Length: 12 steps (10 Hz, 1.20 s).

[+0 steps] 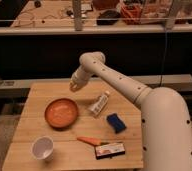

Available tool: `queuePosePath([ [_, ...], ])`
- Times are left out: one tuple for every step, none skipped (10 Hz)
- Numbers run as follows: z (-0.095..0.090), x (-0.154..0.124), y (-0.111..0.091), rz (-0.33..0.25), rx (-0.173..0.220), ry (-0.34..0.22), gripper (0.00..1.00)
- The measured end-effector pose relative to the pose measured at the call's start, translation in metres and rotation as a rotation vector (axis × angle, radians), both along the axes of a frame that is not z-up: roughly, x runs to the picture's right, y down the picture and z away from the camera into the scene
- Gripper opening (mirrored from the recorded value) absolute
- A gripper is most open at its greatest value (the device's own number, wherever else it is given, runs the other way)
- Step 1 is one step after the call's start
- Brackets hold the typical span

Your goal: Pick up the ceramic bowl

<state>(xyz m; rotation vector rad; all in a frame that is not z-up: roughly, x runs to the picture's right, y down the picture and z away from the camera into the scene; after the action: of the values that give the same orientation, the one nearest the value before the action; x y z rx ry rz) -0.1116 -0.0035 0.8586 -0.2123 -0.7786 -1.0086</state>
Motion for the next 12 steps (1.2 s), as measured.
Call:
queuePosePath([
  [0.000, 0.008, 0.001, 0.008, -0.010, 0.002, 0.03],
  [-0.001, 0.015, 0.003, 0.012, -0.015, 0.004, 0.11],
  [-0.001, 0.021, 0.005, 0.017, -0.019, 0.007, 0.19],
  [0.000, 0.016, 0.009, 0.012, -0.028, -0.001, 0.31],
  [0.002, 0.008, 0.013, 0.010, -0.035, -0.007, 0.41],
  [0.003, 0.001, 0.014, 0.013, -0.039, -0.008, 0.50],
  [0.004, -0.004, 0.017, 0.013, -0.045, -0.009, 0.58],
  [0.004, -0.004, 0.020, 0.015, -0.053, -0.011, 0.70],
  [0.005, 0.001, 0.023, 0.016, -0.060, -0.014, 0.78],
  [0.006, 0.009, 0.026, 0.020, -0.068, -0.014, 0.80],
  [0.008, 0.018, 0.026, 0.031, -0.077, -0.011, 0.76],
  [0.010, 0.018, 0.027, 0.034, -0.084, -0.013, 0.68],
])
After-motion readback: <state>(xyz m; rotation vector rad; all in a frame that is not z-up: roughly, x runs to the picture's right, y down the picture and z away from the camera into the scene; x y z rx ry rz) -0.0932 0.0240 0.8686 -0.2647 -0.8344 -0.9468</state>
